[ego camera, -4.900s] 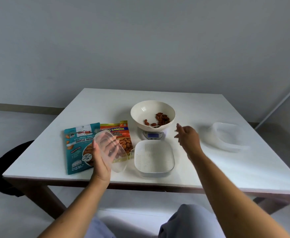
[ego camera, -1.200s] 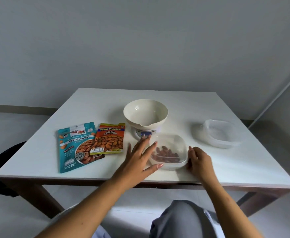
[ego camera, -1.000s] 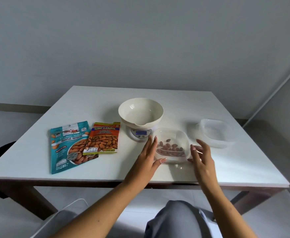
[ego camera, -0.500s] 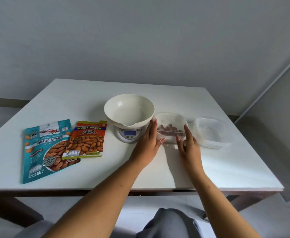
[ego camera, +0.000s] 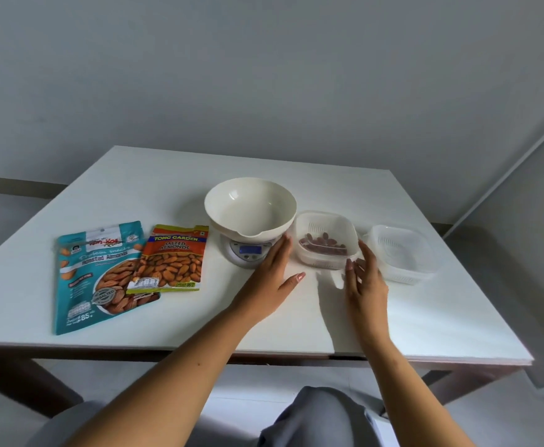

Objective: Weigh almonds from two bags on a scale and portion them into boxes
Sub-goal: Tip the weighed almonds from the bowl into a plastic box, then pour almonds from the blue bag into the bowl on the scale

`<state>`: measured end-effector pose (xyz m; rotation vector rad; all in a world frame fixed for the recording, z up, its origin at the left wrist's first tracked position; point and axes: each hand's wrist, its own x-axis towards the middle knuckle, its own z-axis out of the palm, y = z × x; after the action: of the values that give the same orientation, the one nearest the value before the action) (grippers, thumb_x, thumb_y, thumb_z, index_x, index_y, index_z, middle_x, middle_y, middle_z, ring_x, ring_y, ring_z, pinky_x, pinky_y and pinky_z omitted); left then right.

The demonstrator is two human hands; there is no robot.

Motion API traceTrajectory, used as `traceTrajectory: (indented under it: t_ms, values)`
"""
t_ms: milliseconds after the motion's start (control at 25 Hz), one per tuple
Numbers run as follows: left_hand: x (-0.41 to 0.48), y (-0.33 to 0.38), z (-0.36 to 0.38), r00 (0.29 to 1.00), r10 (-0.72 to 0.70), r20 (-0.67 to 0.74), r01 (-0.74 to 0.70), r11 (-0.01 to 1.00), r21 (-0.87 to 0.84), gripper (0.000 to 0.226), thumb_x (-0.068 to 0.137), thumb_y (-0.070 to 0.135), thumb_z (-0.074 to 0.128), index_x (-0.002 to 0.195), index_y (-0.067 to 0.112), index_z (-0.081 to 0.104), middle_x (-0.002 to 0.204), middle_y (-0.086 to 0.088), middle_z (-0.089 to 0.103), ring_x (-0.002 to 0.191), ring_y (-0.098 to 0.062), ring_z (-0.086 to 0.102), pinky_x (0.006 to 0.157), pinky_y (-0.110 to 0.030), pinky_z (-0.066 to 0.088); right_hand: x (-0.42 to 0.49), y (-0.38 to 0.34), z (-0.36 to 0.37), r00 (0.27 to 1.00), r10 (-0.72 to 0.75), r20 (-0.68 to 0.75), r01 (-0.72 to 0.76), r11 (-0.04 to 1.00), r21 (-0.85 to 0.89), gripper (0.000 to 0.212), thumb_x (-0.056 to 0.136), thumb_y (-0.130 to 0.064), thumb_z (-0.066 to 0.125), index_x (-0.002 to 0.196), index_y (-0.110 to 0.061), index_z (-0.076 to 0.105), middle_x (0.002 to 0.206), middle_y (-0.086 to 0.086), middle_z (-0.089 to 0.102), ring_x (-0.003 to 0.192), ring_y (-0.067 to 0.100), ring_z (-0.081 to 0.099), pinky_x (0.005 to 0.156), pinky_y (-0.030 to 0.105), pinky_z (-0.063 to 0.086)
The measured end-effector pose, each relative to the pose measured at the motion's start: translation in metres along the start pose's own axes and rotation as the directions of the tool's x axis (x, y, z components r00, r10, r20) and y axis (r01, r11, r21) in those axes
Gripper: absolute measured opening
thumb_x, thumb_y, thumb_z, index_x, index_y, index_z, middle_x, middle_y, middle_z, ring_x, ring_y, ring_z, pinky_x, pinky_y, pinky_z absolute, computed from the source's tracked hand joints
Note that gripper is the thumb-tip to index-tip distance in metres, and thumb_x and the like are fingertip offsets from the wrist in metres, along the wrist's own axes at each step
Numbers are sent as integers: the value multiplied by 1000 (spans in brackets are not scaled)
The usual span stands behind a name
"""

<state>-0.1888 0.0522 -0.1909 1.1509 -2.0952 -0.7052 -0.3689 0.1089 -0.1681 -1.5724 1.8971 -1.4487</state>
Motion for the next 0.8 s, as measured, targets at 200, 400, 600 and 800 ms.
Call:
traceTrajectory:
  t_ms: [200,400,600,800]
  values:
    - [-56,5,-44,991,-110,-77,78,937,-340,31,93,8,58,124,7,60,115,-7,69,105,-9,67,91,-21,53,-33,-14,3,960,250,-128,-227,958,173,15,92,-11,52,104,-19,53,100,10,65,92,32,63,78,41,51]
    - [-92,-17,-139,804,-279,-525,143,948,-285,16,93,8,57,104,13,68,99,-3,72,91,-15,69,74,-20,54,-67,-87,88,956,-139,257,106,984,140,18,89,-11,57,107,-14,58,108,7,62,99,25,62,79,25,51]
    - [-132,-86,-216,474,-548,-689,734,678,-35,46,85,42,65,112,6,56,119,-18,56,114,-36,48,82,-32,36,-90,-117,148,717,-372,589,536,834,-126,55,93,-53,26,142,-31,35,154,-2,31,142,18,26,117,33,25]
    - [-140,-118,-231,438,-764,-475,865,502,-10,64,67,75,61,88,15,67,90,-5,72,86,-29,68,75,-38,57,-88,-115,156,743,-301,598,512,831,-217,79,84,-66,3,144,-26,34,156,-5,27,146,14,19,120,31,17]
